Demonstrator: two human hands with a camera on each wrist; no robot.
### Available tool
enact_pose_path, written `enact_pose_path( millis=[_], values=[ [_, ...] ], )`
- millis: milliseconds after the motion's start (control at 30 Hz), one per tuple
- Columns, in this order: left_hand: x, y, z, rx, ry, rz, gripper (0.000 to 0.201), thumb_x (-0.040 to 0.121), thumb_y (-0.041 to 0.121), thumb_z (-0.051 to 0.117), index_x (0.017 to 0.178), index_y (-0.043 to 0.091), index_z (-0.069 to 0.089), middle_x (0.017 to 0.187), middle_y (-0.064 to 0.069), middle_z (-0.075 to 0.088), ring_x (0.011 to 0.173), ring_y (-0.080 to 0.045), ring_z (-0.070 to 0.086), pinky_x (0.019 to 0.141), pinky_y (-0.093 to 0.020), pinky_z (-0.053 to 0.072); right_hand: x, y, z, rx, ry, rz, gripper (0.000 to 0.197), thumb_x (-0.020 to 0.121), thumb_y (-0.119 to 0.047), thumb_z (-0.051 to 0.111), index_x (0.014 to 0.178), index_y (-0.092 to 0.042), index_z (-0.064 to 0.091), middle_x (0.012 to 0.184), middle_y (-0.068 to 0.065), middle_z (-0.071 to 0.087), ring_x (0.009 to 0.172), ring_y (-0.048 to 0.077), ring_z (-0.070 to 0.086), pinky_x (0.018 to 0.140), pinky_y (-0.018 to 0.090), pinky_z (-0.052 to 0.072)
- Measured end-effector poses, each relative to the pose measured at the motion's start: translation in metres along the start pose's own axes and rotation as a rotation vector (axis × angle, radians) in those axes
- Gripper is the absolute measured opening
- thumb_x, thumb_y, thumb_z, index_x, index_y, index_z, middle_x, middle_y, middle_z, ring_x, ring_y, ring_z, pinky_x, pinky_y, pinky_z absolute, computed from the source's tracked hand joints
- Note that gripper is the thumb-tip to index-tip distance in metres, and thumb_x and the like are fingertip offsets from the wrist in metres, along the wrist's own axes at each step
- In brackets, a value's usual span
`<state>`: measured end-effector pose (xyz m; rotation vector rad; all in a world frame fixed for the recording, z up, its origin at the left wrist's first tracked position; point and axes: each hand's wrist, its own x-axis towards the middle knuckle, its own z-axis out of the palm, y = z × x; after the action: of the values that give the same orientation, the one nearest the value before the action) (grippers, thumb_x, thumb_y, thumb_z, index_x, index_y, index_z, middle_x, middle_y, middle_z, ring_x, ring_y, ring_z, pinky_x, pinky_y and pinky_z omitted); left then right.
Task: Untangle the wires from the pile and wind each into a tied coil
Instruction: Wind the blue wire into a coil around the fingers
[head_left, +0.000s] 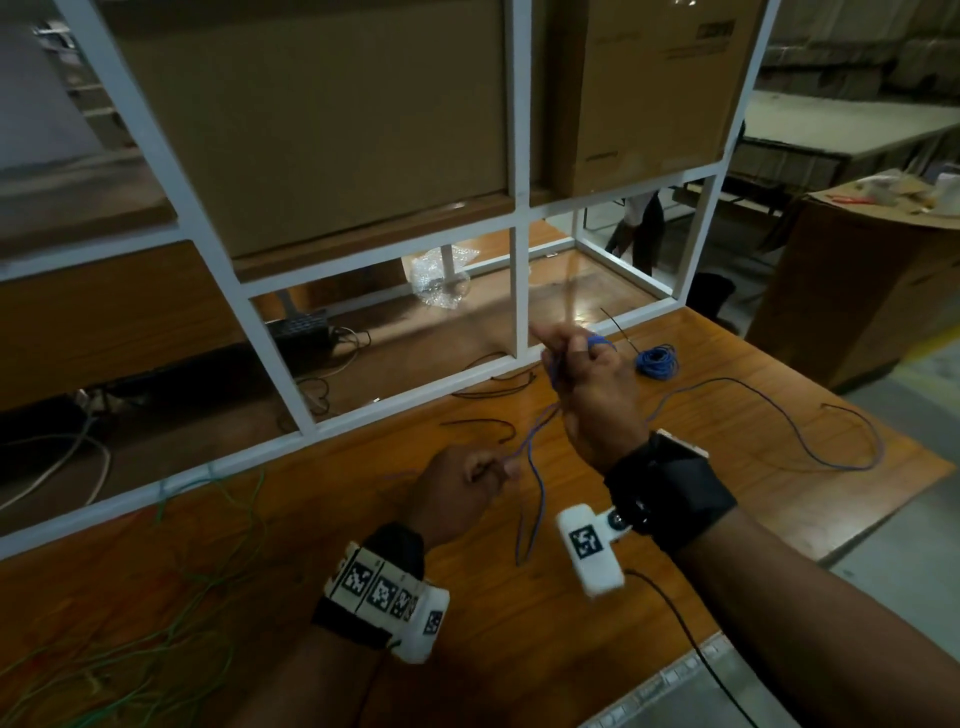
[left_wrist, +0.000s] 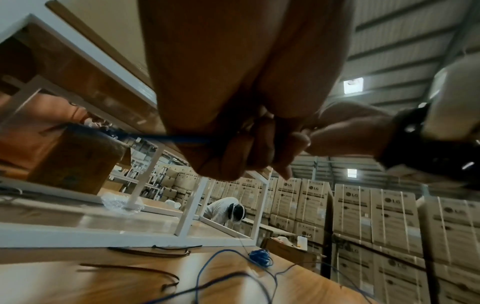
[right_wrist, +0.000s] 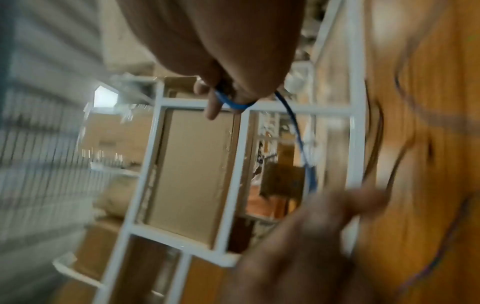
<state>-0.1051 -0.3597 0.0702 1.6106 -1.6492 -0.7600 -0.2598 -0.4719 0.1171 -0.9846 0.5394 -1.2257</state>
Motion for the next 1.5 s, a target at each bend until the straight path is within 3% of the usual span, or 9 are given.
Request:
enact_pose_path(
  millis=[100,267,433,500,633,800,1100,1300,1500],
  values=[
    [-0.009,-0.012,-0.009,0.119,0.055,-0.008,0.037,0.096,0.046,0.057,0.08,0.015,0.069,0.061,-0.005,0.059,0.051,-0.012,0.05,0.052,-0.027,0.036,0.005,0.024,-0.034,-0.908,-0.093,-0.158,0.027,0.108,-0.016,0.044,0.105,-0.017,0.071,0.106,-0.008,0.072,0.103,0.007,0.067,0.094,0.034,0.055],
    [-0.014,-0.009,-0.043,0.224,0.175,0.067,0.017,0.093,0.037,0.065,0.093,0.024,0.076,0.083,0.015,0.07,0.077,0.001,0.063,0.067,-0.017,0.05,-0.011,0.044,-0.058,-1.422,-0.551,-0.031,0.023,0.093,0.006,0.048,0.1,-0.009,0.064,0.111,0.005,0.069,0.101,0.029,0.065,0.083,0.047,0.053],
    [-0.008,0.01,-0.066,0.167,0.318,0.168,0.008,0.092,0.023,0.068,0.093,0.019,0.075,0.073,0.017,0.065,0.069,-0.003,0.064,0.059,-0.01,0.045,-0.032,0.041,-0.052,-1.168,-0.74,0.071,0.026,0.109,-0.024,0.048,0.086,-0.028,0.059,0.082,-0.009,0.057,0.071,0.004,0.053,0.07,0.036,0.046],
    [-0.003,0.016,-0.073,0.128,0.312,0.187,0.008,0.091,0.021,0.068,0.093,0.017,0.075,0.073,0.021,0.064,0.068,0.0,0.064,0.06,-0.007,0.044,-0.044,0.037,-0.038,-1.029,-0.809,0.162,0.03,0.109,-0.031,0.046,0.092,-0.015,0.064,0.082,0.001,0.065,0.065,0.008,0.05,0.068,0.037,0.044],
    [0.008,0.028,-0.088,0.05,0.346,0.195,0.007,0.09,0.016,0.069,0.088,0.015,0.075,0.073,0.017,0.066,0.069,0.005,0.062,0.063,-0.006,0.044,-0.067,0.028,-0.019,-0.369,-0.823,0.507,0.042,0.11,-0.026,0.04,0.125,0.009,0.057,0.119,0.025,0.071,0.107,0.026,0.069,0.092,0.031,0.054],
    [0.023,0.034,-0.094,-0.032,0.255,0.19,0.01,0.09,0.012,0.069,0.091,0.004,0.076,0.064,0.022,0.067,0.06,0.006,0.059,0.06,-0.009,0.044,-0.067,0.016,-0.01,-0.18,-0.891,0.585,0.032,0.106,-0.019,0.051,0.122,0.006,0.062,0.097,0.016,0.073,0.103,0.036,0.067,0.098,0.047,0.041],
    [0.039,0.013,-0.066,-0.203,0.254,0.132,0.01,0.092,0.015,0.068,0.089,0.018,0.076,0.075,0.001,0.073,0.066,-0.011,0.064,0.066,-0.024,0.052,-0.057,-0.001,0.008,0.367,-0.842,0.612,0.022,0.094,-0.016,0.07,0.11,-0.005,0.061,0.092,0.01,0.073,0.101,0.026,0.068,0.096,0.034,0.055],
    [0.015,-0.005,-0.005,-0.416,0.09,-0.005,0.021,0.089,0.04,0.065,0.091,0.023,0.078,0.066,-0.009,0.056,0.05,-0.01,0.045,0.05,-0.021,0.035,-0.013,-0.029,0.013,0.651,-0.353,0.343,0.039,0.109,-0.012,0.033,0.108,0.0,0.07,0.121,0.017,0.072,0.126,0.029,0.064,0.112,0.038,0.046],
    [-0.013,-0.022,0.015,-0.194,0.081,-0.03,0.049,0.092,0.052,0.054,0.082,0.005,0.065,0.057,0.0,0.044,0.05,-0.012,0.038,0.054,-0.032,0.031,0.017,-0.001,-0.012,-0.286,0.155,-0.076,0.032,0.111,-0.023,0.04,0.115,-0.013,0.071,0.118,0.016,0.073,0.108,0.017,0.068,0.105,0.035,0.05]
  ],
)
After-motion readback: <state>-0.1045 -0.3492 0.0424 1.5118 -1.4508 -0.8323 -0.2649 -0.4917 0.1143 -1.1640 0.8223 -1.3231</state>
